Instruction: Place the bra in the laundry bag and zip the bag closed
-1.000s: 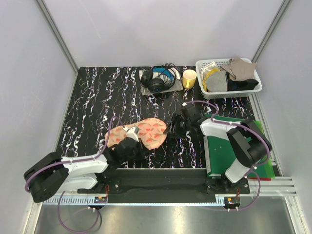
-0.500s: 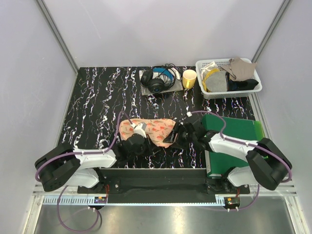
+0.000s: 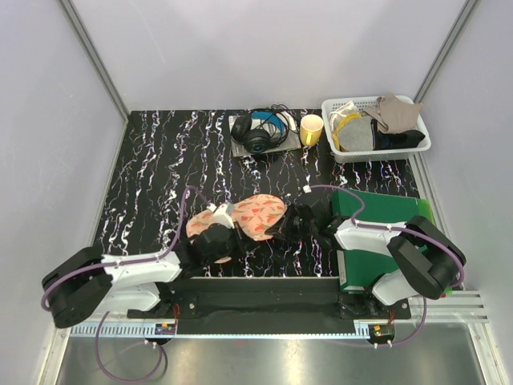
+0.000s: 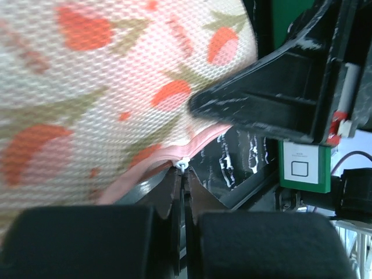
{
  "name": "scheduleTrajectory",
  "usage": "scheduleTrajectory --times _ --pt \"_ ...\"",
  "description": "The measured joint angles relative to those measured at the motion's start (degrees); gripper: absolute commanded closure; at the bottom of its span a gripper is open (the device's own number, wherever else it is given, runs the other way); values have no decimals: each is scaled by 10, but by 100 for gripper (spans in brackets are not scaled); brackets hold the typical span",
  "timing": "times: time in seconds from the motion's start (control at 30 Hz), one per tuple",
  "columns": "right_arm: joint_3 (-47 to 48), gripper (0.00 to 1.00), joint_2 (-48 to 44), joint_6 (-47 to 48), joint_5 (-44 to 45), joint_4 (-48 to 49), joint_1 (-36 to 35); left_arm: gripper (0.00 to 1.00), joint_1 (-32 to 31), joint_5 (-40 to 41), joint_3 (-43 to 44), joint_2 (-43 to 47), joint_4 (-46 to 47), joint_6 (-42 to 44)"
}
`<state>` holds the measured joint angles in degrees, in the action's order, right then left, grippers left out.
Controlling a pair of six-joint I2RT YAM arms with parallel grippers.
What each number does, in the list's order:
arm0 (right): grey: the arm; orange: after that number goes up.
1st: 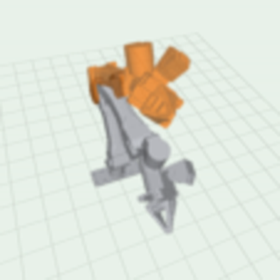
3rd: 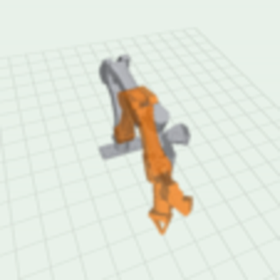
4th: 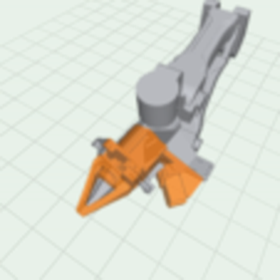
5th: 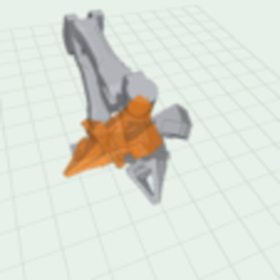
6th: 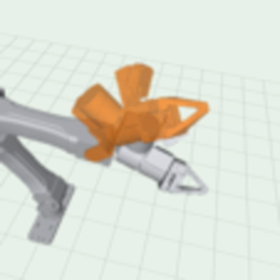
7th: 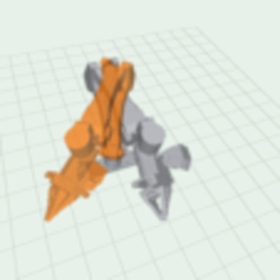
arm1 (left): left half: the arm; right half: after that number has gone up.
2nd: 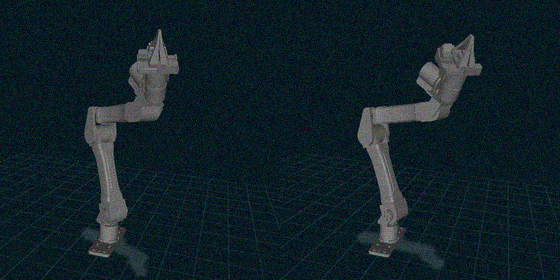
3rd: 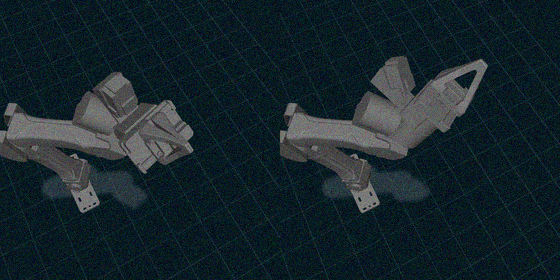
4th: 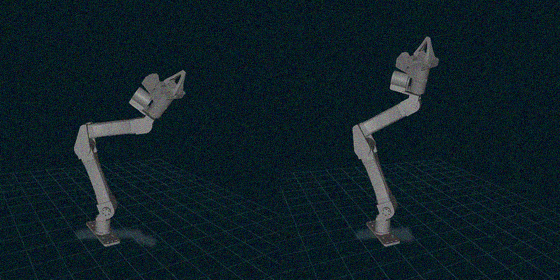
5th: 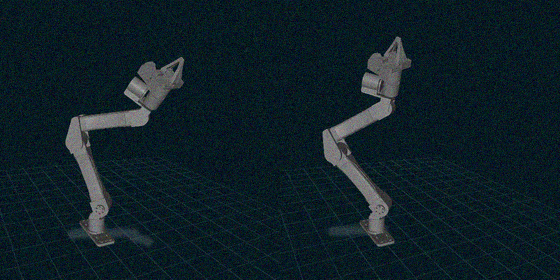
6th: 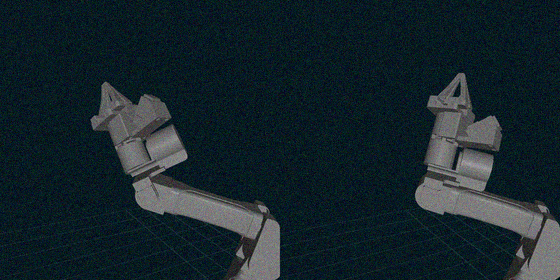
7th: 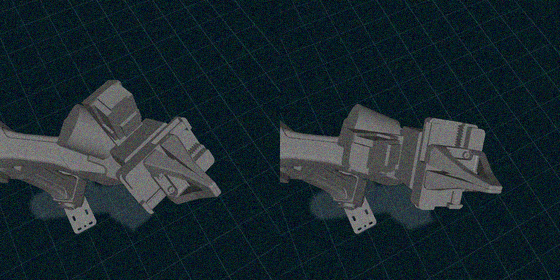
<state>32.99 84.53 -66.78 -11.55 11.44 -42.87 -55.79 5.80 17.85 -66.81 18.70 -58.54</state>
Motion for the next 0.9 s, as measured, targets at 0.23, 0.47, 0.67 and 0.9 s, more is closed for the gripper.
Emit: scheduleTrajectory --times 0.23,0.47,0.67,0.9 --pt "-17 98 0 46 -18 2 61 100 75 12 -87 161 -78 2" --pt "117 54 98 157 -55 -67 88 100 114 18 -106 289 -165 13" --pt "184 26 125 182 -61 -116 80 100 115 -2 -106 191 -130 10" --pt "36 23 26 99 -43 -87 27 100 106 -26 -92 101 -64 4"
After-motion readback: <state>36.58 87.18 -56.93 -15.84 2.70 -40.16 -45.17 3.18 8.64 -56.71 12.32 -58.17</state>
